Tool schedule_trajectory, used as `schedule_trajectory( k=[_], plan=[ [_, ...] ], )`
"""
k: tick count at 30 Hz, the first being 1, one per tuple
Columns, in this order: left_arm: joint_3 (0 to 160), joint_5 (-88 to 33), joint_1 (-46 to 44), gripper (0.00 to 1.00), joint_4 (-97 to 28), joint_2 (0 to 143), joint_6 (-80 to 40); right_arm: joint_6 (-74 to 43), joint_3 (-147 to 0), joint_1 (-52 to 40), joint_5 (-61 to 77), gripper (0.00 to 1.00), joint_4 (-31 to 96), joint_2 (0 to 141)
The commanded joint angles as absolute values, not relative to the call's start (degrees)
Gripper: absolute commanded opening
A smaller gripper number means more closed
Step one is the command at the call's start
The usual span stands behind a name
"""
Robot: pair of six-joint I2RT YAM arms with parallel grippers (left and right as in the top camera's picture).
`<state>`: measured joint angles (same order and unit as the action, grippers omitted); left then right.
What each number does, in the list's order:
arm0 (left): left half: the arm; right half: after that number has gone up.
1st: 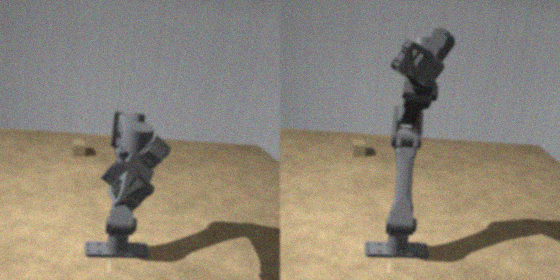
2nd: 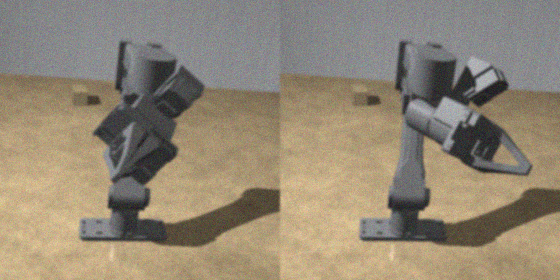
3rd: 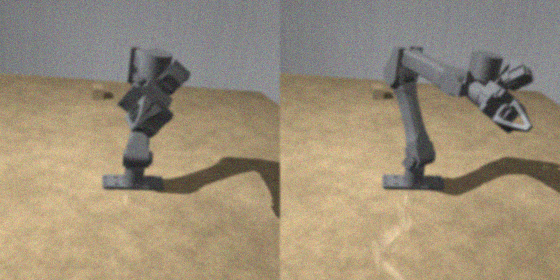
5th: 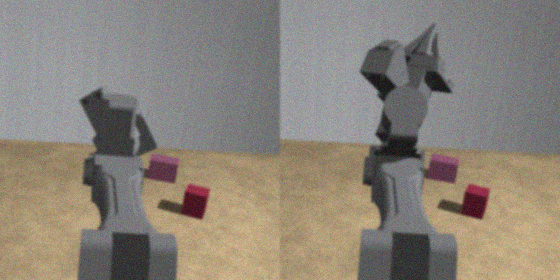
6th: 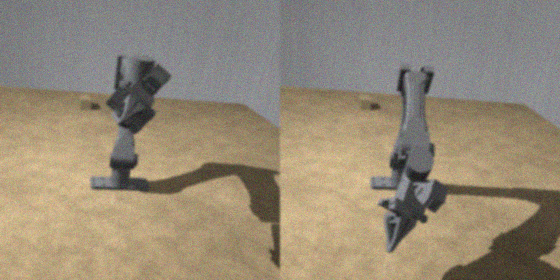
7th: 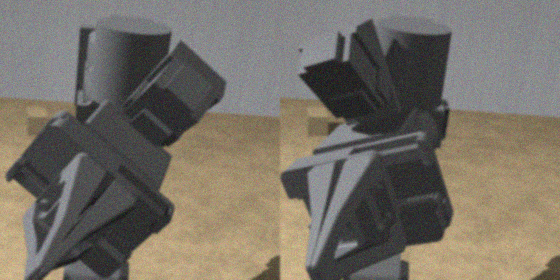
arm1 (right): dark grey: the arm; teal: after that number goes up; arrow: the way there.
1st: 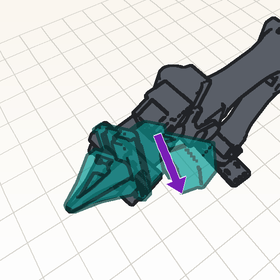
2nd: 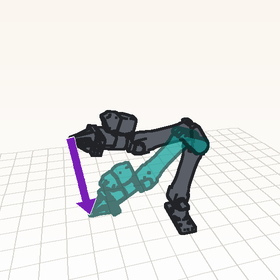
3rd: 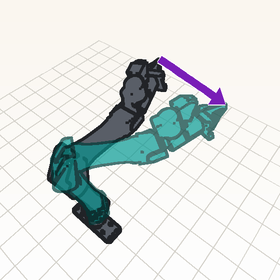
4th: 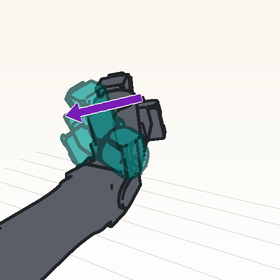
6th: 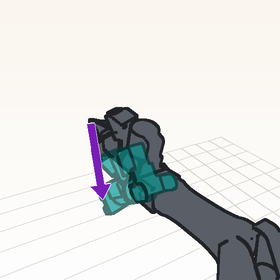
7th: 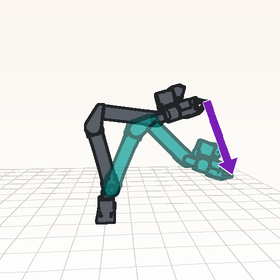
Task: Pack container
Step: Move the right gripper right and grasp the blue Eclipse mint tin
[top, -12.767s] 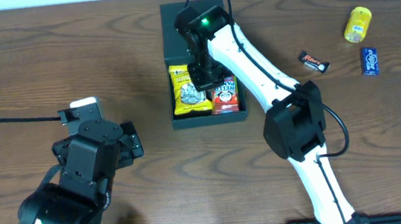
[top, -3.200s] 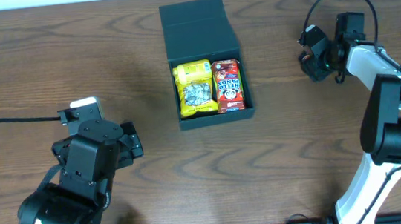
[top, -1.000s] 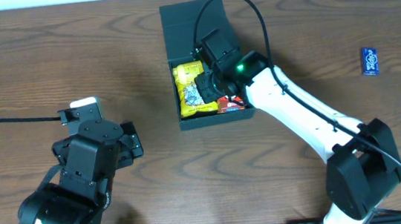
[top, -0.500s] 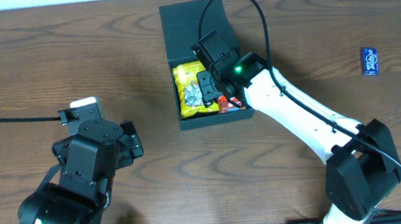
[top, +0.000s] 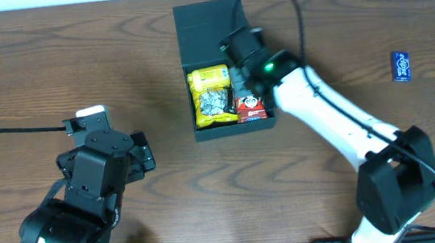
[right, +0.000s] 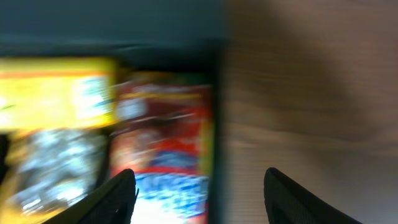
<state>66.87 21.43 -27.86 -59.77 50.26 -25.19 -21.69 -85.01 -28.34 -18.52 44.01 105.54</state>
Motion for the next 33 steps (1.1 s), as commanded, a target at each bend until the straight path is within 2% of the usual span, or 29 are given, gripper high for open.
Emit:
schedule_trajectory(
  k=[1,16,21,28,33],
  plan=[
    [67.4,22.5,-27.7,0.95,-59.8,50.2,-24.4,-21.6,-85.3,-21.9,-22.1,0.67,44.9,106.1],
    [67.4,22.5,-27.7,0.95,-59.8,50.2,-24.4,-12.9,-84.1,9.0,-21.6,0.77,44.9,106.1],
    [67.4,22.5,-27.7,0.95,-59.8,50.2,-24.4,-5.6,-80.1,16.9,-10.1,0.77,39.6,106.1],
    [67.4,22.5,-27.7,0.95,-59.8,50.2,-24.4,6.6,-73.3,23.9,-1.0,0.77,31.0,106.1],
    [67.4,22.5,-27.7,0.95,-59.8,50.2,-24.4,15.4,-68.1,25.2,1.0,0.85,21.9,106.1]
  ],
)
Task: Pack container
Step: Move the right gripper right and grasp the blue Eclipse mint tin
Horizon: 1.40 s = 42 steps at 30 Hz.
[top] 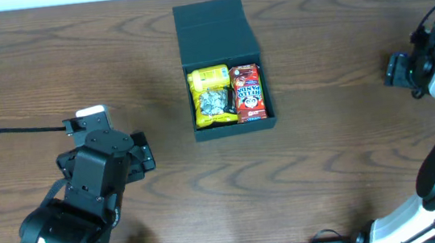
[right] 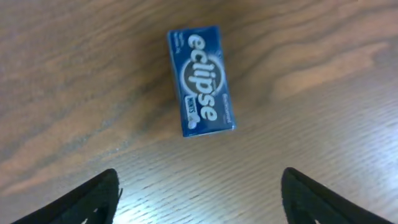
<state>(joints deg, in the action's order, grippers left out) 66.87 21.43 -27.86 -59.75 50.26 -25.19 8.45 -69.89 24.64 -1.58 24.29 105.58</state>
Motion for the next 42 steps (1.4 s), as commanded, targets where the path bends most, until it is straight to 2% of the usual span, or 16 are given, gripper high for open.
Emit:
schedule_trajectory(
  k=[1,8,21,27,33,37,42],
  plan=[
    [67.4,22.5,-27.7,0.95,-59.8,50.2,-24.4,16.2,-67.4,25.2,1.0,0.85,20.3,106.1],
    [67.4,22.5,-27.7,0.96,-59.8,50.2,-24.4,18.3,-65.8,25.2,3.7,0.84,10.0,109.8],
    [67.4,22.5,-27.7,0.95,-59.8,50.2,-24.4,18.0,-66.4,25.2,3.7,0.83,4.9,116.4],
    [67.4,22.5,-27.7,0.95,-59.8,50.2,-24.4,15.7,-66.4,25.3,3.7,0.75,2.1,117.1],
    [67.4,22.5,-27.7,0.95,-59.8,50.2,-24.4,10.6,-66.4,25.4,3.7,0.72,1.0,119.0],
    [67.4,22.5,-27.7,0.95,-59.8,50.2,-24.4,7.7,-66.4,25.6,3.7,0.65,0.8,120.2],
    [67.4,22.5,-27.7,0.95,-59.8,50.2,-24.4,3.2,-66.4,25.7,3.7,0.47,0.8,120.6]
  ],
)
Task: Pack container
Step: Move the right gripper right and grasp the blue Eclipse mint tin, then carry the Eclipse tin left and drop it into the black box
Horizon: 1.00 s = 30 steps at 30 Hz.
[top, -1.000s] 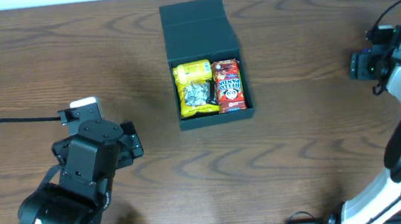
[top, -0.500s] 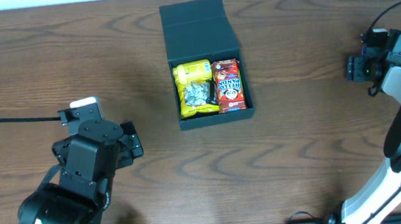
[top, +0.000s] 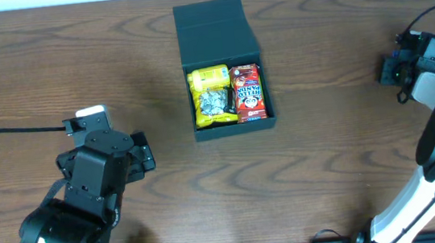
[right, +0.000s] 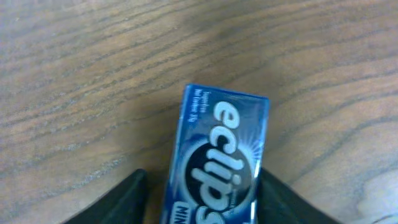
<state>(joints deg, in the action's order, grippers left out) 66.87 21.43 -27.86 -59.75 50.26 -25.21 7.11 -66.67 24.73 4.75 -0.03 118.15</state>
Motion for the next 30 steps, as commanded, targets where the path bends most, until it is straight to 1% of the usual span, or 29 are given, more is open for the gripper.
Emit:
schedule_trajectory(
  k=[1,4,7,13,16,22,26,30],
  plan=[
    [67.4,22.5,-27.7,0.95,-59.8,50.2,-24.4,2.3,-66.4,25.7,3.7,0.45,0.8,120.6],
    [67.4,22.5,-27.7,0.95,-59.8,50.2,-24.4,-0.7,-66.4,25.7,4.1,0.4,0.9,120.6],
    [67.4,22.5,-27.7,0.95,-59.8,50.2,-24.4,-3.1,-66.4,25.5,7.2,0.37,0.9,120.3],
    [67.4,22.5,-27.7,0.95,-59.8,50.2,-24.4,-4.7,-67.2,23.6,12.4,0.33,1.7,117.5],
    [67.4,22.5,-27.7,0.95,-59.8,50.2,-24.4,-4.7,-68.2,21.4,12.5,0.33,3.3,114.8],
    [67.4,22.5,-27.7,0.95,-59.8,50.2,-24.4,-4.7,-71.2,13.3,12.5,0.33,7.1,108.0],
    [67.4,22.5,-27.7,0.95,-59.8,50.2,-24.4,-4.7,-72.4,5.7,12.5,0.33,8.3,104.2],
    [67.4,22.5,-27.7,0.95,-59.8,50.2,-24.4,-7.4,-72.5,-2.7,12.4,0.33,8.6,102.1]
  ],
)
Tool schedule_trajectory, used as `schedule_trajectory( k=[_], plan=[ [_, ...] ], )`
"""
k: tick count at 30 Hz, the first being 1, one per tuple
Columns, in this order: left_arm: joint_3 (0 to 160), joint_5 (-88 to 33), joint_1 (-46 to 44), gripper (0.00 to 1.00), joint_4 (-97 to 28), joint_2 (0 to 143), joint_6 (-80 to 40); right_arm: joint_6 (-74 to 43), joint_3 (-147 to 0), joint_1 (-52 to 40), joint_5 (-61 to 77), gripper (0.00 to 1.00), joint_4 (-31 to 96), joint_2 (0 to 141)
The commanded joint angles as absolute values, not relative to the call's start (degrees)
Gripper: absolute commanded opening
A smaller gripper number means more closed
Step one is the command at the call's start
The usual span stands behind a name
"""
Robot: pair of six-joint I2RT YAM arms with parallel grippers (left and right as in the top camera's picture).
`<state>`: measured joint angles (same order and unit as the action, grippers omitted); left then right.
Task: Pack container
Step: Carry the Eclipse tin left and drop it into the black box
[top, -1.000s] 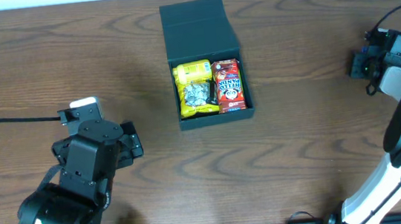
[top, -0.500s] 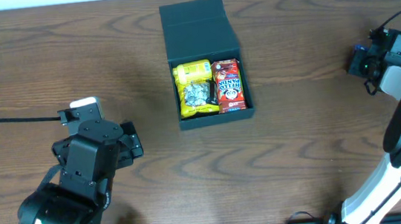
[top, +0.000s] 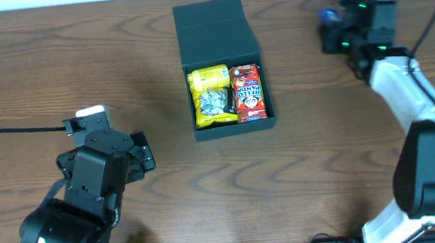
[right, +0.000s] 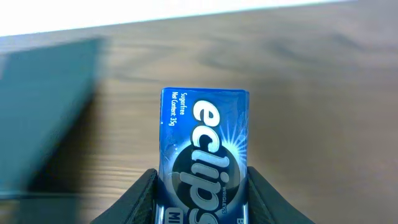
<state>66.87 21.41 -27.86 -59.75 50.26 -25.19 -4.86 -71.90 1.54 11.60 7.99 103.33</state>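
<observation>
A dark box (top: 230, 128) stands open at the table's middle back, its lid (top: 214, 31) folded away behind it. Inside lie a yellow packet (top: 211, 95) and a red Hello Panda packet (top: 248, 91). My right gripper (right: 203, 205) is shut on a blue Eclipse mints pack (right: 204, 149), held above the table to the right of the box lid; from overhead the pack (top: 329, 17) shows as a small blue spot at the gripper's tip. My left gripper (top: 141, 152) rests at the front left, its fingers not clearly seen.
The box's dark side (right: 43, 118) shows blurred at the left of the right wrist view. The table's far edge (right: 249, 12) runs along the top. A black cable (top: 8, 132) crosses the table to the left arm.
My right gripper was low on the table at the far right, its fingers closing around the mints pack. Now it holds the pack lifted, farther left and back, near the box lid.
My right gripper stood open over the box beside the red packet. Then it was open above the Eclipse pack lying at the far right. Then its fingers flanked the pack on the table. Now the pack is held up near the box. The left arm never moved.
</observation>
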Motion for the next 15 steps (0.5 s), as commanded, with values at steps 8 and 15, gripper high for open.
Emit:
schedule_trajectory(
  k=[8,15],
  plan=[
    [67.4,22.5,-27.7,0.95,-59.8,50.2,-24.4,-15.9,-72.4,-20.4,11.9,0.33,9.6,102.0],
    [67.4,22.5,-27.7,0.95,-59.8,50.2,-24.4,-18.5,-72.4,-34.8,-0.1,0.34,12.5,102.0]
  ],
)
